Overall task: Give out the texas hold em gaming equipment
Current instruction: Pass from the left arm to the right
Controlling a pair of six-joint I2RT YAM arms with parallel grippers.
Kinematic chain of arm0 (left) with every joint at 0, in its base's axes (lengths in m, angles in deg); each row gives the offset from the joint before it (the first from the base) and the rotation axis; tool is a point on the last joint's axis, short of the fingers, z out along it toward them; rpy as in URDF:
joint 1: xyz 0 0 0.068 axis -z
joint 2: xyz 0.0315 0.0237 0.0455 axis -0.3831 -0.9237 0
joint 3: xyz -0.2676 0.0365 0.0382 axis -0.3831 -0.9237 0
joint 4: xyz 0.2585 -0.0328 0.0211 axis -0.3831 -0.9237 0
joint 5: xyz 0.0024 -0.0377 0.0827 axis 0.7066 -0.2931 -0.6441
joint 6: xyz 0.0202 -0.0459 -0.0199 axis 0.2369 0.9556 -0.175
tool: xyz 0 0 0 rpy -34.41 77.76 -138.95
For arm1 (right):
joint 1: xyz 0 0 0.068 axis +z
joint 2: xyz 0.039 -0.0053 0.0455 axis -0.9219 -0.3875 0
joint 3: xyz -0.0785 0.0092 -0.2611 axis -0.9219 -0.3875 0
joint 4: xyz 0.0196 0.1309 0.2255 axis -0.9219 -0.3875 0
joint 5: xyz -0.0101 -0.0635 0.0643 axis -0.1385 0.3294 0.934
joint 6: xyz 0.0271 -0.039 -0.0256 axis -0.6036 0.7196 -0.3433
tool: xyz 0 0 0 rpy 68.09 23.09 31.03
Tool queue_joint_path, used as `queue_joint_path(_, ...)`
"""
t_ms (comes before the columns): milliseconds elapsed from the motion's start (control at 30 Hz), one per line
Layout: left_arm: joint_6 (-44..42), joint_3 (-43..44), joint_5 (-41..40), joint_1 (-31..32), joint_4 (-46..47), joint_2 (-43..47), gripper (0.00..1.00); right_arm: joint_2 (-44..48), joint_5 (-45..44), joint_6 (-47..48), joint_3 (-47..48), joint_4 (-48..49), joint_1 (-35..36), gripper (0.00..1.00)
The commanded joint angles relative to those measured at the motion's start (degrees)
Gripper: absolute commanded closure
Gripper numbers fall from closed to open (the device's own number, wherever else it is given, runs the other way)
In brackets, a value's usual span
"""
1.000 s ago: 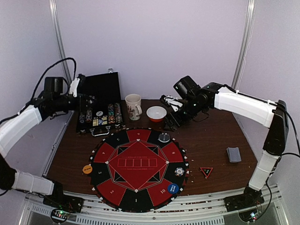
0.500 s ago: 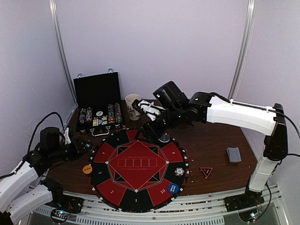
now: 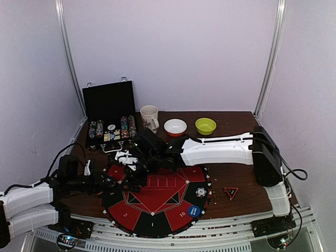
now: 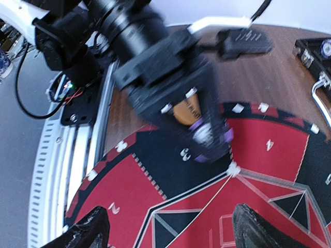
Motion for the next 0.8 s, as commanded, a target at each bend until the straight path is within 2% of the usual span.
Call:
queue_joint_path(0,4.68,-4.4,1.11,0.04,3.6,6.38,1.0,-2.12,-3.02,3.48,5.71,0.2,-0.04,0.16)
queue_joint_path(100,6.57,-6.58,-1.34,0.04,1.24,12.11,1.0,-4.49,-3.26,4.5,5.77,0.69,0.5,0.16)
queue_joint_path(167,7.62,-8.0,-1.64,0.04,1.52,12.94,1.0,-6.54,-1.39,6.13,6.73,0.78,0.71,0.15)
queue_joint_path(300,6.29,-7.89,-0.62,0.03,3.65,7.1,1.0,-10.86,2.77,8.49,10.01,2.68,0.86,0.12)
queue_joint_path(400,5.3,-6.53,1.25,0.03,7.24,0.88,1.0,-15.27,2.06,9.95,14.82,1.06,0.84,0.12)
queue_joint_path(500,3.38,-4.51,0.99,-0.03,6.81,-3.97,1.0,-18.62,1.27,11.76,18.51,-1.02,0.82,0.12)
queue_joint_path(667,3.83,-5.77,0.98,-0.06,8.19,-5.67,1.0,-21.01,1.04,10.71,19.39,1.99,0.77,0.13)
queue_joint_path(767,4.22,-6.53,0.5,-0.05,7.77,-4.93,1.0,-23.22,1.42,9.8,21.58,1.84,0.82,0.18)
